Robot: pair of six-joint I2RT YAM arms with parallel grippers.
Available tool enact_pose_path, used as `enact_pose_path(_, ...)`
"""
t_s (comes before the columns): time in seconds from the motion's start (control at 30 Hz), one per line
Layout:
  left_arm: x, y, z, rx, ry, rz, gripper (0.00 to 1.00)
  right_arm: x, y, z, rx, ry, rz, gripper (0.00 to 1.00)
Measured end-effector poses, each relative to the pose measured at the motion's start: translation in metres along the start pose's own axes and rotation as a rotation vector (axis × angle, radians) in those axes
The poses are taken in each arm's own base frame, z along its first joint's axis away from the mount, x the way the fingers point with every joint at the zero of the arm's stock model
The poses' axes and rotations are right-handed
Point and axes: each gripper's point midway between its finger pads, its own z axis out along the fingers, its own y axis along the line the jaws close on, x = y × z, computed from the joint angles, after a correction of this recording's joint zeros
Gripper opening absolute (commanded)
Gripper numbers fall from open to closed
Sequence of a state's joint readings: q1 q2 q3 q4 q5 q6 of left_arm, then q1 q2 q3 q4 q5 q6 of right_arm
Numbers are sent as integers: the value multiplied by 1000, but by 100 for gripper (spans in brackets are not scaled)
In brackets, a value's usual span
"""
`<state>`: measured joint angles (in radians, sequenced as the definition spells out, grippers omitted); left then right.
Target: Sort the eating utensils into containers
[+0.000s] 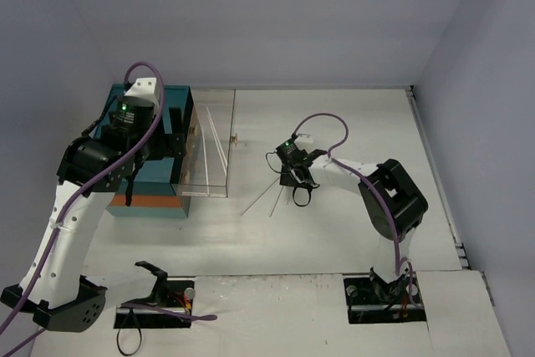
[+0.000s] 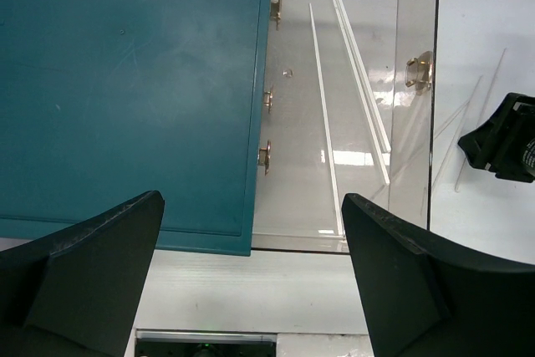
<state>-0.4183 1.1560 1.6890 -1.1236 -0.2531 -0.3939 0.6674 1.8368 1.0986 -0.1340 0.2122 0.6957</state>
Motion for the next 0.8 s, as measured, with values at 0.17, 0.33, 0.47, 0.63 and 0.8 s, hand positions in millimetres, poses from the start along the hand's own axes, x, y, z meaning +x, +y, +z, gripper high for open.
enact_pose_path(0.17, -1, 2, -5, -1, -15, -5, 86, -5, -4, 5, 11, -44, 28, 10)
enact_pose_path(0.33, -1, 3, -5, -4, -16, -6, 86, -10, -25, 7, 33, -87, 94, 0)
enact_pose_path(0.47, -1, 3, -5, -4, -16, -5, 86, -15, -59, 4, 102, -100, 124, 0)
enact_pose_path(0.63, -1, 2, -3, -6, -10, -3, 86, -20, -86, -20, 146, -89, 81, 0)
enact_pose_path(0.8, 0, 1, 3, -11, 5, 2, 86, -94, -31, -94, -61, -275, 65, 0)
